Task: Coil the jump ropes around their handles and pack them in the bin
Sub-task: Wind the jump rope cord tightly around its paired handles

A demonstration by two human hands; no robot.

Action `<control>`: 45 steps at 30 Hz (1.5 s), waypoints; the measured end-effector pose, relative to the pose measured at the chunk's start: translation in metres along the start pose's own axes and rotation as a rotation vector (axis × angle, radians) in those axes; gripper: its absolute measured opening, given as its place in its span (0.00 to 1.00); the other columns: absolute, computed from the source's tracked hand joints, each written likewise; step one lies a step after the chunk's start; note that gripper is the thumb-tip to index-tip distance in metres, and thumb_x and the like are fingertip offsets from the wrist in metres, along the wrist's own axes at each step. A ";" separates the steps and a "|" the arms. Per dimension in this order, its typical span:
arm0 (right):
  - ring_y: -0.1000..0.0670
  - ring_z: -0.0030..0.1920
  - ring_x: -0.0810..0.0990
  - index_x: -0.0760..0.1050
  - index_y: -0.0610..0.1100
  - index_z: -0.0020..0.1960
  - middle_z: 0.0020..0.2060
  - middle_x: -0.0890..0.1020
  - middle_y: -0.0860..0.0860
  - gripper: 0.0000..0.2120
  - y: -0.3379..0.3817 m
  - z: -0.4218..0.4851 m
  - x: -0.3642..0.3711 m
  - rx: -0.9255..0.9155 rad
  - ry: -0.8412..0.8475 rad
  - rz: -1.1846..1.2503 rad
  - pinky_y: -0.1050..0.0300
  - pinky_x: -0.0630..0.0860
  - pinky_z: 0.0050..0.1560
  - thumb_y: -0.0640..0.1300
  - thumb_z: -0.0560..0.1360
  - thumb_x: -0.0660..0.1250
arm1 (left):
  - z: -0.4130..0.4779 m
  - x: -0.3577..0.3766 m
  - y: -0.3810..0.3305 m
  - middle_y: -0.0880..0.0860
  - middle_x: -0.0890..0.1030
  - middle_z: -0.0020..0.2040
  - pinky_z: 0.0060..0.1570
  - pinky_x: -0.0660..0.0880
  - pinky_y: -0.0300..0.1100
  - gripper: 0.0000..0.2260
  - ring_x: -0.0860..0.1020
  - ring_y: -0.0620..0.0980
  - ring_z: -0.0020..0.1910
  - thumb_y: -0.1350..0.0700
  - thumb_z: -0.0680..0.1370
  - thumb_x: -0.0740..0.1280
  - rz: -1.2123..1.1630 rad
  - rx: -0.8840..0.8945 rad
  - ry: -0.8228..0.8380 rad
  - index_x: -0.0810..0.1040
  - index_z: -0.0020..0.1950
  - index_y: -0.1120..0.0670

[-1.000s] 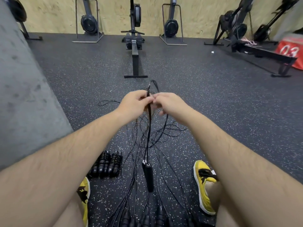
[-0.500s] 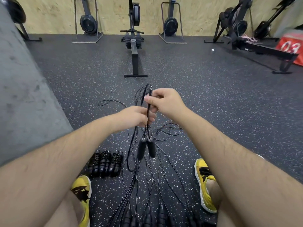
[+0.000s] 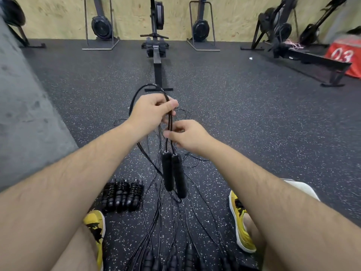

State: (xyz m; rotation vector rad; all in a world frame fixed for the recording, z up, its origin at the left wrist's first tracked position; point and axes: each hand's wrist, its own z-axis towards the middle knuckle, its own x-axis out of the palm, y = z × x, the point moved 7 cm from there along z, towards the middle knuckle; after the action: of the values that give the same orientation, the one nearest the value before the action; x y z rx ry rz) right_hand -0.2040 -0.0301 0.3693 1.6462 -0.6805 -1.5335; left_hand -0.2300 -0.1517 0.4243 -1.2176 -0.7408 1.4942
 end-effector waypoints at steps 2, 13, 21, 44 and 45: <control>0.58 0.25 0.72 0.79 0.40 0.42 0.28 0.77 0.51 0.13 0.002 0.000 -0.005 -0.001 -0.048 -0.002 0.63 0.69 0.31 0.49 0.77 0.71 | 0.002 -0.002 0.001 0.49 0.84 0.40 0.34 0.75 0.37 0.09 0.78 0.42 0.32 0.54 0.80 0.70 0.022 0.015 -0.011 0.84 0.48 0.60; 0.57 0.24 0.71 0.76 0.37 0.37 0.29 0.77 0.45 0.15 0.027 0.000 -0.023 -0.088 -0.065 0.074 0.62 0.65 0.28 0.46 0.78 0.70 | -0.020 0.010 0.042 0.53 0.86 0.52 0.69 0.70 0.54 0.23 0.83 0.49 0.57 0.48 0.66 0.69 -0.108 -0.219 0.433 0.81 0.58 0.57; 0.51 0.29 0.73 0.78 0.30 0.45 0.33 0.79 0.45 0.16 0.035 0.005 -0.032 -0.123 -0.118 0.331 0.56 0.73 0.37 0.45 0.78 0.71 | -0.048 0.025 0.041 0.45 0.85 0.59 0.68 0.69 0.40 0.10 0.80 0.42 0.62 0.53 0.80 0.69 0.078 -0.164 0.547 0.83 0.61 0.50; 0.41 0.61 0.75 0.53 0.45 0.76 0.62 0.70 0.47 0.45 0.019 -0.030 0.013 -0.074 -0.279 -0.620 0.45 0.75 0.53 0.53 0.68 0.73 | -0.014 0.013 0.035 0.54 0.84 0.47 0.59 0.77 0.50 0.13 0.81 0.51 0.48 0.52 0.86 0.59 -0.340 -0.406 -0.008 0.81 0.50 0.55; 0.40 0.59 0.76 0.56 0.46 0.73 0.61 0.71 0.47 0.39 0.020 -0.026 0.007 -0.084 -0.277 -0.626 0.46 0.74 0.50 0.51 0.69 0.72 | -0.012 0.010 0.035 0.55 0.83 0.48 0.54 0.79 0.48 0.14 0.81 0.52 0.49 0.50 0.86 0.59 -0.324 -0.423 -0.006 0.81 0.51 0.55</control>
State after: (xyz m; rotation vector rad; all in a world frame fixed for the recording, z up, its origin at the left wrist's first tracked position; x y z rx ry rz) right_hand -0.1748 -0.0425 0.3812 1.6859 -0.2289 -2.2283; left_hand -0.2294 -0.1540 0.3858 -1.3235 -1.2398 1.1047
